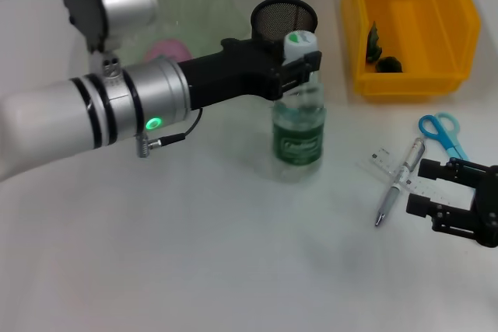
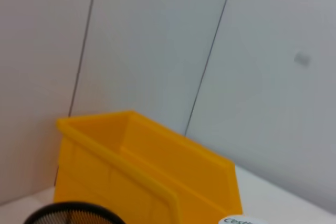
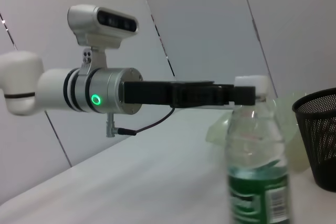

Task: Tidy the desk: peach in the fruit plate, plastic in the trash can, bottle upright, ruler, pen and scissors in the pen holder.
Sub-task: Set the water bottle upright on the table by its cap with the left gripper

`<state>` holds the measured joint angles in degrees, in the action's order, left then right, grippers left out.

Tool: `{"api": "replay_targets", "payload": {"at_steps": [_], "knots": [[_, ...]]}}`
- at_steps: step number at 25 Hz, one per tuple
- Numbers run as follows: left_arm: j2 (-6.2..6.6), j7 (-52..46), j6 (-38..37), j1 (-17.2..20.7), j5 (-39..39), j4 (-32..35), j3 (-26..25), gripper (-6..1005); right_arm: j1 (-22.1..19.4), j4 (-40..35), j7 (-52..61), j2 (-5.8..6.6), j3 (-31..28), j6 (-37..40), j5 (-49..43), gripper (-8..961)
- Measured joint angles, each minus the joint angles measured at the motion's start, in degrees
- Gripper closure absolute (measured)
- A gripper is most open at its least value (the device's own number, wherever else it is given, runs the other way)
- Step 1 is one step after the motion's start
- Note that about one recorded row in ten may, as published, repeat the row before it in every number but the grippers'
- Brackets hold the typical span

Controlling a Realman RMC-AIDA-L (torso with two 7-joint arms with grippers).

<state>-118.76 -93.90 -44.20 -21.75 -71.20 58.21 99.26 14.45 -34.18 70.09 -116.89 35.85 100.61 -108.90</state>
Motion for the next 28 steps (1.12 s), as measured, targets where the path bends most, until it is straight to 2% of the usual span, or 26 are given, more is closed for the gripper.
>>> {"api": "replay_targets", "payload": {"at_steps": [2, 3, 4, 6, 12, 18, 24, 28], "knots": [[-0.07, 6.24, -2.67, 0.12, 5.52, -3.2, -1.22, 552, 0.07, 0.07, 0.0, -0.01, -0.02, -0.1, 0.04, 239], [-0.1, 12.13, -5.91, 0.17, 11.27, -6.61, -2.18, 553, 0.16, 0.08, 0.0, -0.01, -0.06, -0.13, 0.09, 239], [-0.1, 12.13, -5.91, 0.17, 11.27, -6.61, -2.18, 553, 0.16, 0.08, 0.0, -0.01, -0.06, -0.13, 0.09, 239], [-0.06, 20.0, -11.05, -0.05, 18.48, -11.12, -3.02, 554, 0.26, 0.08, 0.0, -0.01, -0.08, -0.14, 0.11, 239], [-0.1, 36.39, -21.52, -0.42, 30.15, -20.86, -3.96, 554, 0.75, 0.08, 0.0, -0.27, -0.09, -0.16, 0.11, 239], [-0.16, 51.62, -30.55, -0.49, 37.94, -29.52, -3.99, 554, 1.75, 0.08, -0.2, -1.03, -0.57, -0.23, 0.17, 239], [-0.26, 61.59, -32.28, -0.66, 39.72, -34.24, -3.99, 555, 2.49, 0.09, -0.33, -1.39, -1.39, -0.25, 0.19, 239], [-0.36, 64.35, -31.97, -1.01, 40.88, -36.23, -3.99, 556, 3.64, 1.37, -0.35, -1.42, -1.53, -0.42, 0.19, 239]]}}
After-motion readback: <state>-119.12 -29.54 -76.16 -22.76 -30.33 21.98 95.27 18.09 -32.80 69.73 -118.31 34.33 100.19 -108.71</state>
